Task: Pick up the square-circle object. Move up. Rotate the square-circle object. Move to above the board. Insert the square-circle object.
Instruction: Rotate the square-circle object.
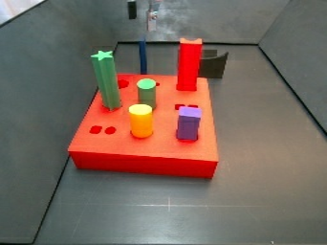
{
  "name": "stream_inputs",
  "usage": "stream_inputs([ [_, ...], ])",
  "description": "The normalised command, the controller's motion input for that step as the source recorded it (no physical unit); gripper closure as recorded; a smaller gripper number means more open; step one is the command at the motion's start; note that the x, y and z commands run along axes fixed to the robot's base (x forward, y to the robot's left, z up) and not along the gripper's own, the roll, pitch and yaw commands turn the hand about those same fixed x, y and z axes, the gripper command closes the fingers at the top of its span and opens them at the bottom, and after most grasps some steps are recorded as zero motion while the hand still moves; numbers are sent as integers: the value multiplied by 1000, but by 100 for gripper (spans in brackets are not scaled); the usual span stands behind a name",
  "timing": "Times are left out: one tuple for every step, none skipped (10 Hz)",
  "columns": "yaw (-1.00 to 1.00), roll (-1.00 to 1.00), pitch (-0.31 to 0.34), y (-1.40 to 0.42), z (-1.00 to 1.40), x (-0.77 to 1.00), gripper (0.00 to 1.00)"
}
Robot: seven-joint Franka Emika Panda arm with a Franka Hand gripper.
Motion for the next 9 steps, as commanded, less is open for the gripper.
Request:
stream_inputs([
  [-1000,-10,13,9,-3,11,0],
  [-1000,-11,15,10,-3,11,0],
  [-1000,-14,18,10,-3,11,0],
  [-1000,-16,22,10,-2,11,0],
  [-1000,-18,24,9,-3,11,0],
  [-921,-24,32,9,-2,11,0],
  [-693,-24,32,10,-2,11,0],
  [-472,-24,32,9,-2,11,0],
  [-356,-24,32,9,-2,11,0],
])
